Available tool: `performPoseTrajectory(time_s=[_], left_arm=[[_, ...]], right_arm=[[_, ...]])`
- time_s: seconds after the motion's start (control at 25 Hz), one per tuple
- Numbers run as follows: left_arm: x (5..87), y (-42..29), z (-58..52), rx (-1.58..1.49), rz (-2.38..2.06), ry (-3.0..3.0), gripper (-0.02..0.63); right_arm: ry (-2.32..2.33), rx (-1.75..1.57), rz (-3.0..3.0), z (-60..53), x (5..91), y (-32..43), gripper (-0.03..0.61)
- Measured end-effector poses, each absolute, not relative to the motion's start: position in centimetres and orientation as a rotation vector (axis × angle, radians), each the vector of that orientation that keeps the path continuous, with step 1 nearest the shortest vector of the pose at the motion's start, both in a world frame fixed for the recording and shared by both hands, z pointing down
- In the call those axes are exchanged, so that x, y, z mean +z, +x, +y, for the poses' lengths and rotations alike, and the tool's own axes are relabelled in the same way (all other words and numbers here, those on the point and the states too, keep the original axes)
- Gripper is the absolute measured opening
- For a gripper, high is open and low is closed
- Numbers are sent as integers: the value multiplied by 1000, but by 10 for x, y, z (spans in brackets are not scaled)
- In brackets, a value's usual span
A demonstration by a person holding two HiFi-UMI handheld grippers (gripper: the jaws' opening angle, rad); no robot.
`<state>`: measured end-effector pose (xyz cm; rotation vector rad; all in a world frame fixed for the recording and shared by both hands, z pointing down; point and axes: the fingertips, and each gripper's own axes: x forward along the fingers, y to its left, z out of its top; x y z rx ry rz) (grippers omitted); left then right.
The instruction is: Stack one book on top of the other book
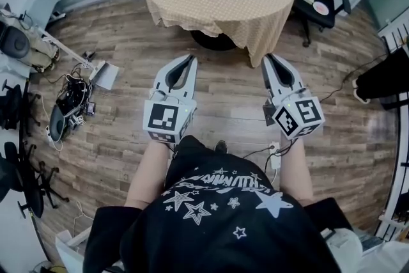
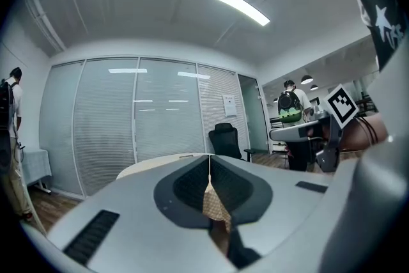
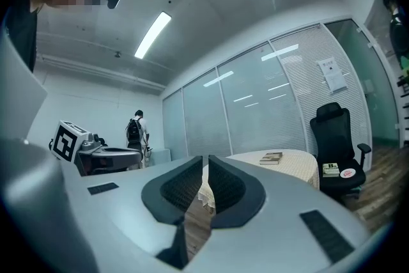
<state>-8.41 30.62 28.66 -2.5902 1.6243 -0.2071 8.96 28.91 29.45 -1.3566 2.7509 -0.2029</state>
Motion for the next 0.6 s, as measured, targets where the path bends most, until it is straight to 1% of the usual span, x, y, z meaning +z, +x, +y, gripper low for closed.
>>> performPoseTrajectory(time_s=[0.24, 0.36, 0.6], left_arm=[[289, -76, 305, -204, 1622, -2606, 14], [291, -71, 303, -185, 1620, -2628, 14], [300, -58, 291, -203, 1626, -2652, 14]], right_arm=[[-1327, -184, 2685, 289, 287, 96, 47], [-1335, -116, 2687, 291, 284, 98, 48], [-1511, -48, 2689, 283, 299, 107, 48]])
